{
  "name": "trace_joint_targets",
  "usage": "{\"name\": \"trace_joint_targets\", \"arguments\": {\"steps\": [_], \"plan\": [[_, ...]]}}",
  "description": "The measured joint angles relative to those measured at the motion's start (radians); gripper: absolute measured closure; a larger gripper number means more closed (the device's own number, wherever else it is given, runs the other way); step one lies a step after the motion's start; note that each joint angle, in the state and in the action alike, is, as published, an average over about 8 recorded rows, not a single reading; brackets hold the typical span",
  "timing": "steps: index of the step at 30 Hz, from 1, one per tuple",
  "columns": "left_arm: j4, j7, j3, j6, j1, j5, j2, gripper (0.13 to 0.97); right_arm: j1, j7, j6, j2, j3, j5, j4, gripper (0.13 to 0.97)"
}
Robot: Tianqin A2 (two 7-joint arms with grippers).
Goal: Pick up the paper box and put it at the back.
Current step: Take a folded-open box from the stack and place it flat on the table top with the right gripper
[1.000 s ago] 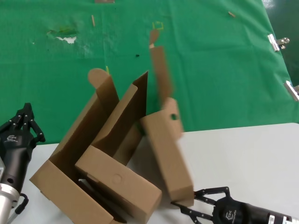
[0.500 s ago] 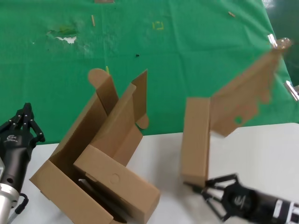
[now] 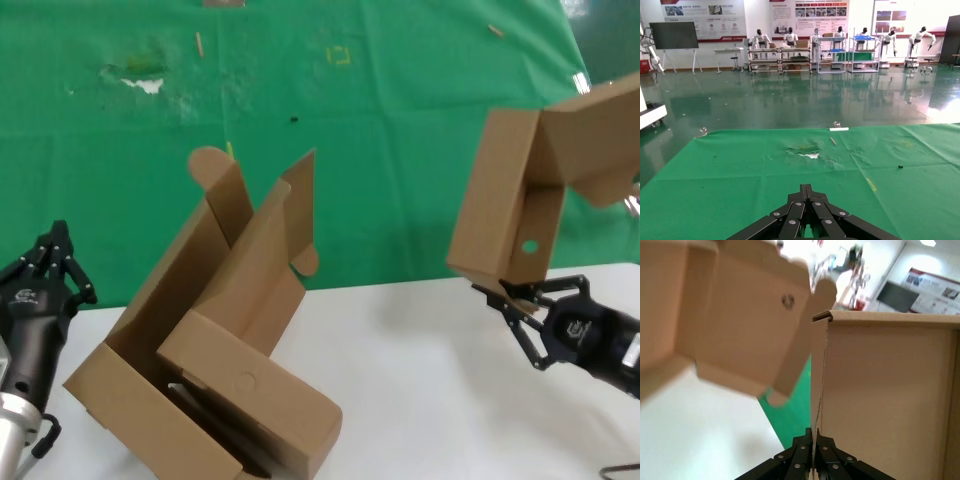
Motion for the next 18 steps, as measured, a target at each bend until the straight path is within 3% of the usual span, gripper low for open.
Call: {"name": "trace_joint_targets", "arguments": {"steps": [8, 18], "plan": [[0.000, 0.000, 0.000, 0.000, 0.000, 0.000, 0.000, 0.957, 0.022, 0.070, 0.286, 0.008, -0.107, -0.231, 0.096, 0.955], [0.000, 0.000, 0.000, 0.000, 0.000, 0.000, 0.000, 0.957, 0.128, 0.282, 0.537, 0.001, -0.329, -0.539, 0.116, 0.956]]}}
